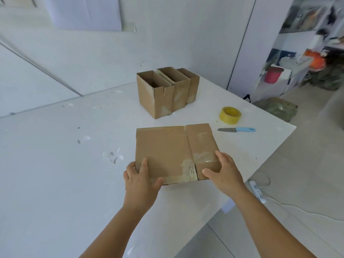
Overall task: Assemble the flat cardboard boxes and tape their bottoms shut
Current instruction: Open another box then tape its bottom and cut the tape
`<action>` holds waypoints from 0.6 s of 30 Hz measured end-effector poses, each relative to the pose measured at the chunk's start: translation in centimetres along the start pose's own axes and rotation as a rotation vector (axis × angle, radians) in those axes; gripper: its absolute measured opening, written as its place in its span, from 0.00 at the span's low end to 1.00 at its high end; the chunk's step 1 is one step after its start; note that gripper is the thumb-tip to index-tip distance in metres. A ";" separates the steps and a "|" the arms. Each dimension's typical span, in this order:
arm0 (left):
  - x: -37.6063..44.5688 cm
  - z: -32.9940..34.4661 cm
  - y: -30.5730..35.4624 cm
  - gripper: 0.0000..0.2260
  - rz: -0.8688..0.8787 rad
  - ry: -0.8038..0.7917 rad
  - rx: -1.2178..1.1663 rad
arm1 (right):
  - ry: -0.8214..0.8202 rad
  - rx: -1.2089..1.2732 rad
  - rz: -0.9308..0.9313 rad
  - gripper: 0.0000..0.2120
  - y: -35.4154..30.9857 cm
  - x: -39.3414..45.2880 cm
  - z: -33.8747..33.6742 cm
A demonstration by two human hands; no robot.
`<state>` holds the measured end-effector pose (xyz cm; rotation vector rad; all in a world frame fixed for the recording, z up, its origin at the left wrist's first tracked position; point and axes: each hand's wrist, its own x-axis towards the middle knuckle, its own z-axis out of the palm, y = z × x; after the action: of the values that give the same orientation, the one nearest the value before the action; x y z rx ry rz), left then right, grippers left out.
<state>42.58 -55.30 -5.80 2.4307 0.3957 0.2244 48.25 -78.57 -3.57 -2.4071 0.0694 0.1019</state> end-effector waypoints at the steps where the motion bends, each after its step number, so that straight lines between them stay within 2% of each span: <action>1: 1.0 0.5 0.6 0.33 0.004 -0.008 -0.007 | 0.014 -0.008 0.008 0.37 0.1 1.1 -0.5; 10: 8.2 2.7 3.4 0.34 0.005 -0.011 -0.030 | 0.082 0.007 0.003 0.35 -0.3 9.1 -2.0; 18: 11.2 4.2 5.2 0.35 -0.127 0.090 -0.024 | 0.047 0.038 -0.145 0.31 -0.6 16.5 -2.1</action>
<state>55.37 -57.77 -5.08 2.3672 0.5822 0.2822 64.83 -79.87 -3.14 -2.3684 -0.0815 -0.0227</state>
